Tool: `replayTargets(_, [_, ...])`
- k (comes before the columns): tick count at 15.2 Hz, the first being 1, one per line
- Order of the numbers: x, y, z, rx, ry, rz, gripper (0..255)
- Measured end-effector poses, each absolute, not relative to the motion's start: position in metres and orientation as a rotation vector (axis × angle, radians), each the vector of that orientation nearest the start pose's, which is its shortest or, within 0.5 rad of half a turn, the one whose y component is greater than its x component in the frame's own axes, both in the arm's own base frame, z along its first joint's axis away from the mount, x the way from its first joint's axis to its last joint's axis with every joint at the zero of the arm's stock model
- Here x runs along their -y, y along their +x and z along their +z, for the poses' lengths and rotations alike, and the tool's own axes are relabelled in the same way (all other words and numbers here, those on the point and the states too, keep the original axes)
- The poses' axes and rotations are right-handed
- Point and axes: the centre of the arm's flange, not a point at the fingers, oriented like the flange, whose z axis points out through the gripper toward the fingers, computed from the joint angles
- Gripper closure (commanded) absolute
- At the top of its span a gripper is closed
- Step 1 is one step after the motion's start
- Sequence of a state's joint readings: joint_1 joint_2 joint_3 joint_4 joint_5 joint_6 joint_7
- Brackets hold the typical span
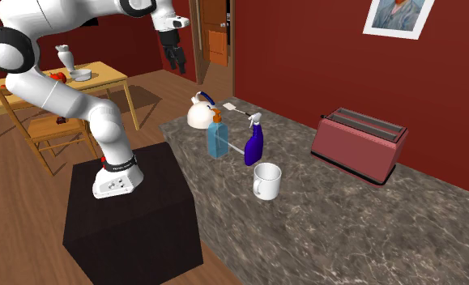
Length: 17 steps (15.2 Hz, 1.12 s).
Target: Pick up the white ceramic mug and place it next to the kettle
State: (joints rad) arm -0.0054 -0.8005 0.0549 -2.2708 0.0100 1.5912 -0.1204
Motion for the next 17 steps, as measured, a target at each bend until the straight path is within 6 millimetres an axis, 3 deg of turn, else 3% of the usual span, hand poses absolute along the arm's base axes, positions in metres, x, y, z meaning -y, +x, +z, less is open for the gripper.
replayTargets(2, [-0.018, 0.308, 0.633, 0.243, -3.161, -0.186, 0])
replayTargets(5, [0.008, 0.321, 0.620, 0.220, -3.161, -0.175, 0])
replayTargets(17, [0.135, 0.387, 0.545, 0.116, -3.159, -0.130, 0])
